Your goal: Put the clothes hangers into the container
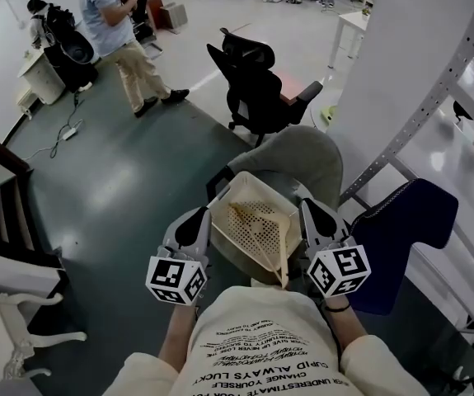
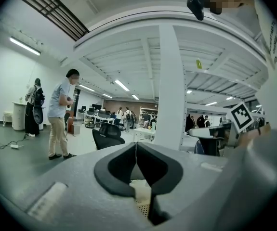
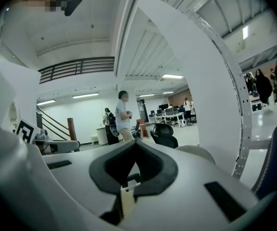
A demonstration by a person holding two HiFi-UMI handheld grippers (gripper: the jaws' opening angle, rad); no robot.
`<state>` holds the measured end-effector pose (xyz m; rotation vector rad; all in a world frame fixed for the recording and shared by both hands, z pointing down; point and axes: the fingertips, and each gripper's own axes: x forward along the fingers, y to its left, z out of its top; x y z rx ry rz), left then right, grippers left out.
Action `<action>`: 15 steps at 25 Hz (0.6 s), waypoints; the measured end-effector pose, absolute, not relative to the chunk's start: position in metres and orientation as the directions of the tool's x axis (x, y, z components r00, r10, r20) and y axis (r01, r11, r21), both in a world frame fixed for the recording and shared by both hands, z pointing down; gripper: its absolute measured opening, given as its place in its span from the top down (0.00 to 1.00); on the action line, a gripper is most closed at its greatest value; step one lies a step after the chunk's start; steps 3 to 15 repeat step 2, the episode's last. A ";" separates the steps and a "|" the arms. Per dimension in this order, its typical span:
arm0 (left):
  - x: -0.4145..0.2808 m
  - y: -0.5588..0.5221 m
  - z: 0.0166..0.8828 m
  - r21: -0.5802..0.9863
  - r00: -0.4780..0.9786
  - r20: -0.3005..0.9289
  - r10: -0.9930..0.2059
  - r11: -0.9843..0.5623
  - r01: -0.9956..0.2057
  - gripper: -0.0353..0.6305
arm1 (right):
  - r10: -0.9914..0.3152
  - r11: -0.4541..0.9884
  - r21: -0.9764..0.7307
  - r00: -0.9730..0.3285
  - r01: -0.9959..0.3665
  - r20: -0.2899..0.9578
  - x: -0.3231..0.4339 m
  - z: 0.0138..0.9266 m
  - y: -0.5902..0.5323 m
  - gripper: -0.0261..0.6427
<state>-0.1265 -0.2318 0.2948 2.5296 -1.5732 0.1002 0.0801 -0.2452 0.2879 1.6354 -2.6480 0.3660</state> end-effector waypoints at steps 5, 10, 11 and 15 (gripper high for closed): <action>-0.126 -0.232 0.296 0.105 0.442 0.140 -0.886 -0.431 -0.896 0.91 | -0.883 0.422 -0.197 -0.451 -0.885 0.133 0.082 0.291 -0.245 0.96; -0.126 -0.232 0.296 0.105 0.442 0.140 -0.886 -0.431 -0.896 0.91 | -0.883 0.422 -0.197 -0.451 -0.885 0.133 0.082 0.291 -0.245 0.96; -0.126 -0.232 0.296 0.105 0.442 0.140 -0.886 -0.431 -0.896 0.91 | -0.883 0.422 -0.197 -0.451 -0.885 0.133 0.082 0.291 -0.245 0.96; -0.126 -0.232 0.296 0.105 0.442 0.140 -0.886 -0.431 -0.896 0.91 | -0.883 0.422 -0.197 -0.451 -0.885 0.133 0.082 0.291 -0.245 0.96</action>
